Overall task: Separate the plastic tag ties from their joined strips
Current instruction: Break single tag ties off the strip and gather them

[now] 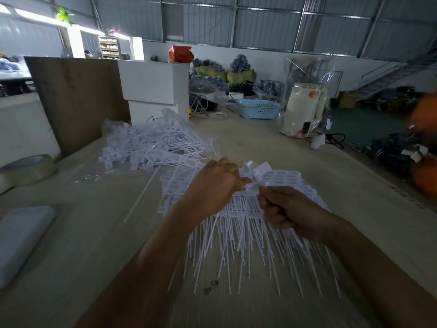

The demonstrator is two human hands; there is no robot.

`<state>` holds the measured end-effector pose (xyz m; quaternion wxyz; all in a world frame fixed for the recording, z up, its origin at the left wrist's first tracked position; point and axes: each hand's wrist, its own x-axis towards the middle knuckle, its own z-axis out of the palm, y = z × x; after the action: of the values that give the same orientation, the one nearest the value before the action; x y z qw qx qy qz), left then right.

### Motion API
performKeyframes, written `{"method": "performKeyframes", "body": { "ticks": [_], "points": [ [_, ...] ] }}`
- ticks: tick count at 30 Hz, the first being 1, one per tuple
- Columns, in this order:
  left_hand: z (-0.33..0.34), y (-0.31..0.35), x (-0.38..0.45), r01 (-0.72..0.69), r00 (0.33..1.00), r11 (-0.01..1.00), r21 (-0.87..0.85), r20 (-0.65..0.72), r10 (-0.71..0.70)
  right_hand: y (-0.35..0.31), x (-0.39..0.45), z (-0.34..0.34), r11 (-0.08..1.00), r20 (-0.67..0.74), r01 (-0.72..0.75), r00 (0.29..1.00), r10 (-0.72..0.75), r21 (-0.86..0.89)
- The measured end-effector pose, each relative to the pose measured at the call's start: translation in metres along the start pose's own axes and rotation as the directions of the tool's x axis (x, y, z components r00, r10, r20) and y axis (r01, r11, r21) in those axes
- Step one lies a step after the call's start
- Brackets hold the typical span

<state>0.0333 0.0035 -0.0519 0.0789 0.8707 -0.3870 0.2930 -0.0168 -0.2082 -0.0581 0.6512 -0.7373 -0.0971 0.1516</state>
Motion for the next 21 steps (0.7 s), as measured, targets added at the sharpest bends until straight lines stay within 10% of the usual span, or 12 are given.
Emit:
{"method": "performKeyframes", "body": {
  "ticks": [7,11,21],
  "points": [
    [-0.003,-0.042,-0.008,0.22,0.974,0.975,0.019,-0.052,-0.219,-0.009,-0.012,-0.007,0.997,0.217,0.071,0.974,-0.068,-0.009],
    [-0.007,-0.063,-0.022,0.391,0.896,0.853,-0.346,-0.067,-0.438,-0.012,-0.009,-0.011,0.975,0.17,0.136,0.971,-0.166,0.178],
    [-0.002,0.015,0.004,0.192,0.973,0.834,-0.517,-0.014,-0.232,0.002,0.007,0.0,0.98,-0.174,0.071,0.984,-0.038,0.186]
  ]
}}
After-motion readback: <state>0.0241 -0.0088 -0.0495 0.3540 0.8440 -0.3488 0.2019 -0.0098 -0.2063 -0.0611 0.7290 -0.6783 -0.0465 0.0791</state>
